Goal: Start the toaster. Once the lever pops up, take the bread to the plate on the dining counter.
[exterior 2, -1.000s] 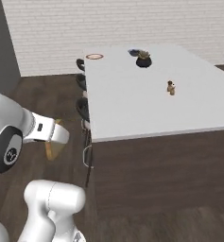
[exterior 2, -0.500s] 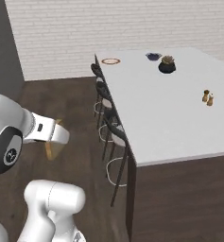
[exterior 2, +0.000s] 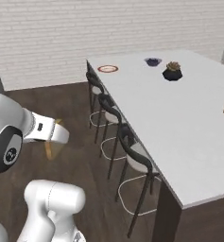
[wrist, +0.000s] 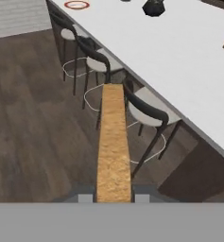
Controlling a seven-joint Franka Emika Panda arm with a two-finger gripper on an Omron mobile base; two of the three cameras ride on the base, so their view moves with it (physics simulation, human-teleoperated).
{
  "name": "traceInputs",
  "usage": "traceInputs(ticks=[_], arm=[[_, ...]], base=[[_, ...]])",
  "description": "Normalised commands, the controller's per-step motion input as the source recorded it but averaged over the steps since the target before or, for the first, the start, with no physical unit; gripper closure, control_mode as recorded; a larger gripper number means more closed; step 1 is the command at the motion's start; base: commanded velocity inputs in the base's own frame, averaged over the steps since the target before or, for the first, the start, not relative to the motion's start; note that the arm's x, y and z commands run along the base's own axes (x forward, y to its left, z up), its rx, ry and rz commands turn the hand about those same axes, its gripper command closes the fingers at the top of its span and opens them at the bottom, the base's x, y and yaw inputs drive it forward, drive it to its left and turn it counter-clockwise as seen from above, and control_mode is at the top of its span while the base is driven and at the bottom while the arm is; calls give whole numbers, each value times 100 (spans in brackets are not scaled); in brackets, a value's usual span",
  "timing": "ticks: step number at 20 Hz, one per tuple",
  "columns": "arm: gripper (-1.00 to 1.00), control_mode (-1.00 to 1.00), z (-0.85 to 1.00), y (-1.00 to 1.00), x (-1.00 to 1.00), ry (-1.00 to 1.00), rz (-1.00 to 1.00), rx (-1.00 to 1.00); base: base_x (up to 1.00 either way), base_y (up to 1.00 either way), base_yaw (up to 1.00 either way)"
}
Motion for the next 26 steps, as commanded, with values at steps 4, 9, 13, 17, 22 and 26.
traceInputs(ticks=[4, 9, 13, 17, 22, 26], arm=[[100, 100, 0, 0, 0, 0, 0, 0], [100, 100, 0, 0, 0, 0, 0, 0], [100, 100, 0, 0, 0, 0, 0, 0], [100, 100, 0, 0, 0, 0, 0, 0], [100, 100, 0, 0, 0, 0, 0, 0], [100, 100, 0, 0, 0, 0, 0, 0]], base=[[100, 100, -37], [100, 100, -34], [99, 100, -26], [88, 100, -16], [95, 100, -15], [100, 100, -19]])
